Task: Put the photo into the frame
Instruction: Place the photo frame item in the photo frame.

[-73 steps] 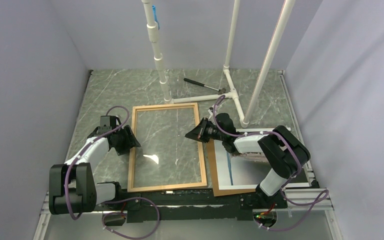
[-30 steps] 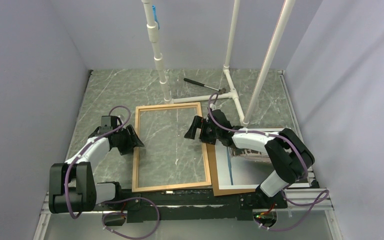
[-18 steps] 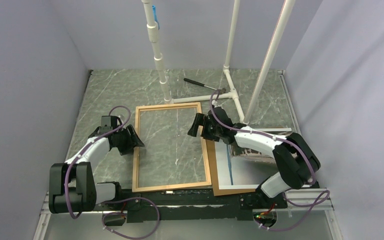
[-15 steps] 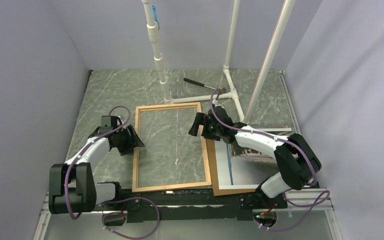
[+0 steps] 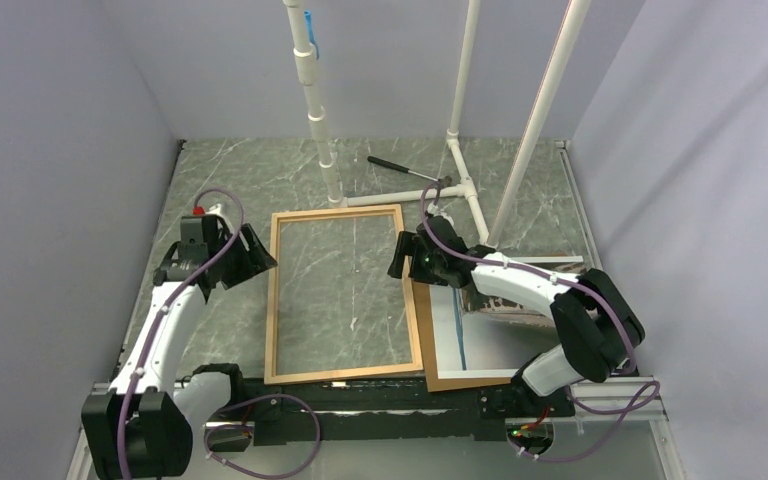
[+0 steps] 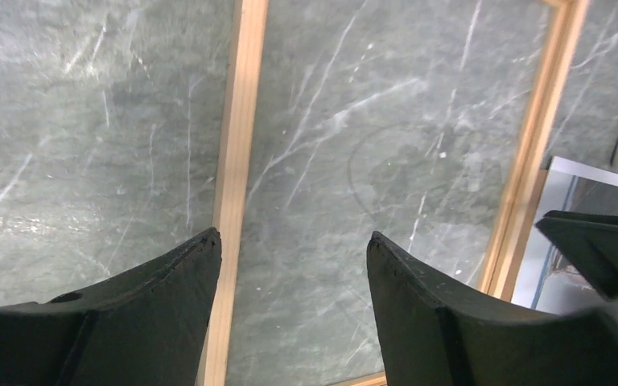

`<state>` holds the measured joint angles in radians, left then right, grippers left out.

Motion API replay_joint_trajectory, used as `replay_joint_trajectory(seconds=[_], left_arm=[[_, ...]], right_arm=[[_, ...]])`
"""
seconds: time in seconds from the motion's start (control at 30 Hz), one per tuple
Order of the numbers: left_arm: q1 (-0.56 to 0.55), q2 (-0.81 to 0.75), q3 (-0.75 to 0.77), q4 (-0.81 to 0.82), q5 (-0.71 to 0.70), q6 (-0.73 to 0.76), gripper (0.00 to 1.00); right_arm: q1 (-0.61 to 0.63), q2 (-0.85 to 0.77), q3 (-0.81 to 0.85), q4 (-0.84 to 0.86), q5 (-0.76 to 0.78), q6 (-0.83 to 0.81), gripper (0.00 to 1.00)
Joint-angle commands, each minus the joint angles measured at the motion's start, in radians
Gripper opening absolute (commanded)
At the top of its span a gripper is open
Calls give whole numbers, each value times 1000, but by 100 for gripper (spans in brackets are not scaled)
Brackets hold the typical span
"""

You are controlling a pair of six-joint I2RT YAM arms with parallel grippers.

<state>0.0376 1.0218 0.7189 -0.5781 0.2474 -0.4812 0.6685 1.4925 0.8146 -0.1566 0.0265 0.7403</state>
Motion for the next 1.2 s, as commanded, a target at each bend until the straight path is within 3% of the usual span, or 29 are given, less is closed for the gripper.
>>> replay_joint_trajectory(seconds=[0.0, 0.17, 0.33, 0.43, 0.6, 0.67, 1.17], left_arm=[[-2, -64, 88, -80, -14, 39, 71], [-2, -113, 130, -100, 36, 58, 71], [-3, -115, 136, -108, 100, 55, 71], [-4, -120, 126, -108, 104, 51, 71], [-4, -140, 96, -92, 120, 34, 70], [-3, -146, 80, -85, 131, 27, 70], [-69, -163, 20, -36, 162, -30, 70]], right_arm=[[3, 11, -19, -11, 10, -23, 87], [3, 78, -16, -17, -3, -44, 81], [6, 121, -16, 8, -48, -32, 60], [11, 132, -7, 9, -58, -26, 58], [18, 150, 8, 8, -70, -2, 22], [20, 164, 14, 4, -73, 12, 15], [50, 185, 35, 37, -111, 76, 14]])
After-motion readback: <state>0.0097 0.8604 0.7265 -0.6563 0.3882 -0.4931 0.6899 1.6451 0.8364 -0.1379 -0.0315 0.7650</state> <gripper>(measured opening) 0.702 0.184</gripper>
